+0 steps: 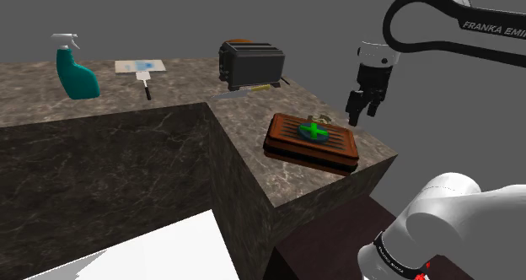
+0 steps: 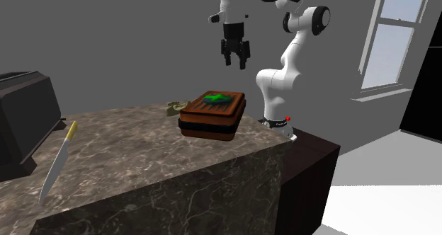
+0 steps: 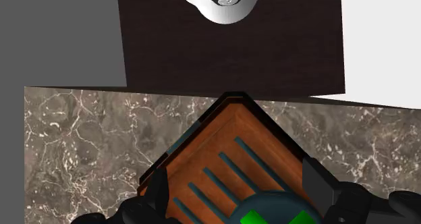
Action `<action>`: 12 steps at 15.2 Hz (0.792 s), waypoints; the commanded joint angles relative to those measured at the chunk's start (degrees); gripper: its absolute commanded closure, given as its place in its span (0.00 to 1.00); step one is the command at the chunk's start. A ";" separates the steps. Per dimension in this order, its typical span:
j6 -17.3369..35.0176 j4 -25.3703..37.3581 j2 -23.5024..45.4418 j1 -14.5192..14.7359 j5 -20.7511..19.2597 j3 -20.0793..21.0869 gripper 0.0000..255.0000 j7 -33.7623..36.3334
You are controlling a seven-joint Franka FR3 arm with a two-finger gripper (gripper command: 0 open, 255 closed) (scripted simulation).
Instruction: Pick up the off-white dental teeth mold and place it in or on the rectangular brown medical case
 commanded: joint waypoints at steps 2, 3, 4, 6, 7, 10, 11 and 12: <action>1.38 -0.04 1.59 -0.23 -0.79 -0.63 0.00 -0.81; 2.75 0.00 3.23 -0.46 -1.55 -1.25 0.00 -1.59; 4.10 0.12 4.92 -0.68 -2.29 -1.87 0.00 -2.35; 6.77 0.57 8.46 -1.13 -3.69 -3.06 0.00 -3.81; 8.07 0.91 10.30 -1.35 -4.35 -3.64 0.00 -4.52; 11.81 2.38 16.05 -2.01 -6.14 -5.29 0.00 -6.56; 12.99 3.01 18.04 -2.23 -6.67 -5.81 0.00 -7.22; 14.13 3.72 20.06 -2.44 -7.17 -6.30 0.00 -7.87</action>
